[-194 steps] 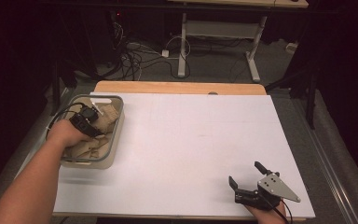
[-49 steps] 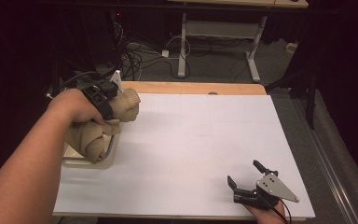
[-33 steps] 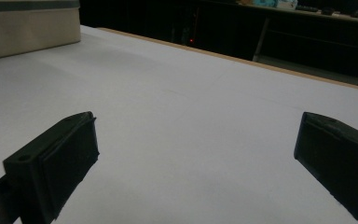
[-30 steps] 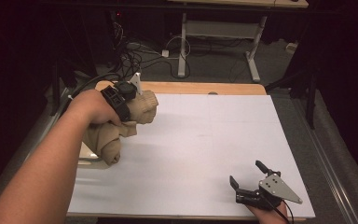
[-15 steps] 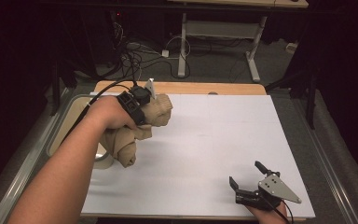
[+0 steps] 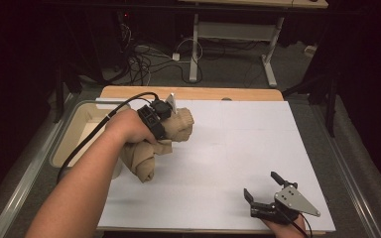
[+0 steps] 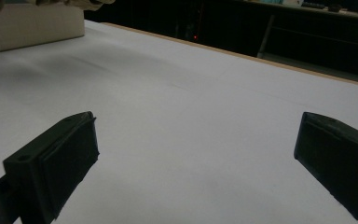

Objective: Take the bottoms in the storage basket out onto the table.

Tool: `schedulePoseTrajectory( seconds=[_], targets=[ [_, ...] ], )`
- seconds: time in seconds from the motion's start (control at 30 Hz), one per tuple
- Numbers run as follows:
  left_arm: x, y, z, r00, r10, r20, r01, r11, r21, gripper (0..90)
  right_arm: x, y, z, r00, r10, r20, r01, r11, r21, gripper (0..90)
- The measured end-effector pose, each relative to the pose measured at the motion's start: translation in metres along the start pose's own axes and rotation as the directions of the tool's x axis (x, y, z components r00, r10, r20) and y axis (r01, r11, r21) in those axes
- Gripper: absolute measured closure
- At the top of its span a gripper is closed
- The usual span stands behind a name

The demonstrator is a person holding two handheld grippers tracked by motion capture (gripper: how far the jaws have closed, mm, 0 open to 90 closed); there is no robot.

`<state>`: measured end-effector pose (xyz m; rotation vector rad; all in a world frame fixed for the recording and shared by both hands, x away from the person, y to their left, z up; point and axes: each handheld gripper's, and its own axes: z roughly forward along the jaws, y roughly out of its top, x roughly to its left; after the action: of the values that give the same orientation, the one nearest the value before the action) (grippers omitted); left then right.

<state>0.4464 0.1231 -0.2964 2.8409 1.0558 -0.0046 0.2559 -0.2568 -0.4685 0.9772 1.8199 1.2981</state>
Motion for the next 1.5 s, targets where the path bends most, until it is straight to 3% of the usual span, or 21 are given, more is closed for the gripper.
schedulePoseTrajectory(
  seconds=[0.5,0.8,1.1,1.27,1.5],
  targets=[
    [-0.012,0.019,0.033,0.9959,0.074,0.051,-0.074,0.9973,-0.004,65.5,0.0,-0.001,0.0,0.9999,-0.007,-0.008,0.008,1.0,0.005,0.5],
    [-0.017,0.027,0.049,0.9934,0.088,0.074,-0.087,0.9961,-0.012,65.5,-0.001,-0.001,-0.001,0.9999,-0.01,-0.003,0.01,1.0,0.003,0.5],
    [-0.021,0.032,0.066,0.9887,0.084,0.124,-0.076,0.9947,-0.07,65.5,-0.001,-0.002,-0.001,0.9998,-0.018,-0.004,0.018,1.0,0.011,0.6],
    [-0.021,0.032,0.076,0.9898,0.082,0.116,-0.071,0.9931,-0.094,65.4,0.0,-0.002,0.0,0.9999,-0.016,-0.004,0.016,1.0,0.008,0.5],
    [-0.023,0.032,0.085,0.9883,0.11,0.106,-0.094,0.9847,-0.147,65.2,0.0,-0.002,-0.001,0.9998,-0.017,0.001,0.017,1.0,0.007,0.5]
  ],
)
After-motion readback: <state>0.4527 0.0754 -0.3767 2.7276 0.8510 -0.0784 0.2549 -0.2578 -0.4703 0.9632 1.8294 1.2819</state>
